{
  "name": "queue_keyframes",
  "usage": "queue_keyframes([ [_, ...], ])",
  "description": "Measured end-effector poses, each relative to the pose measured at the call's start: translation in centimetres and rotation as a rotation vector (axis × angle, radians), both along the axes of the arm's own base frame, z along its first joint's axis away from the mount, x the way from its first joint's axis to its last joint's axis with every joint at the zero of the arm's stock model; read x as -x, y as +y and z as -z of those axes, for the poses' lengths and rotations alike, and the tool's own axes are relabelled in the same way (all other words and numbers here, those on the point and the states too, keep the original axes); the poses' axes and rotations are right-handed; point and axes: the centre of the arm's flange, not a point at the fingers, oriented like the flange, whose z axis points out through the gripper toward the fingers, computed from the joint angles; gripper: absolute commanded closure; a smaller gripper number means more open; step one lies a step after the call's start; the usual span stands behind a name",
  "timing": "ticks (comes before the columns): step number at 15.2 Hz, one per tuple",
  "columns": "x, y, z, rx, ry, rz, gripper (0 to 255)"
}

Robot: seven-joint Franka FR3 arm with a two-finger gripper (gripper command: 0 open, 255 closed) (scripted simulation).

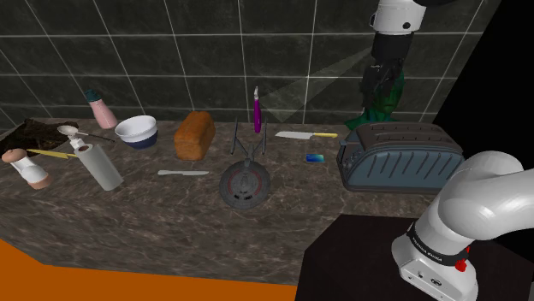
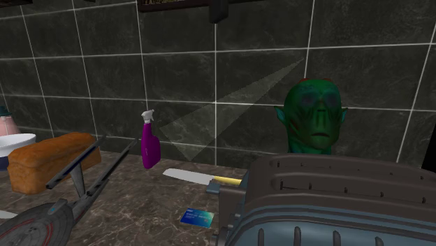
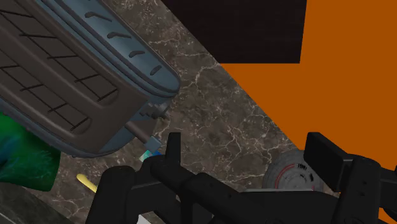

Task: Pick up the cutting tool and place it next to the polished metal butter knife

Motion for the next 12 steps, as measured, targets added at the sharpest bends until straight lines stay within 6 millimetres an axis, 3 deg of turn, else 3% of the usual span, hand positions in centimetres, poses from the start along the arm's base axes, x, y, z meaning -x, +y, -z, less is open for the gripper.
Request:
queue_keyframes([
  [4, -1.2, -1.7, 1.5, -0.002, -0.003, -0.037, 0],
  [12, -6.3, -7.4, 8.6, -0.007, -0.018, -0.181, 0],
])
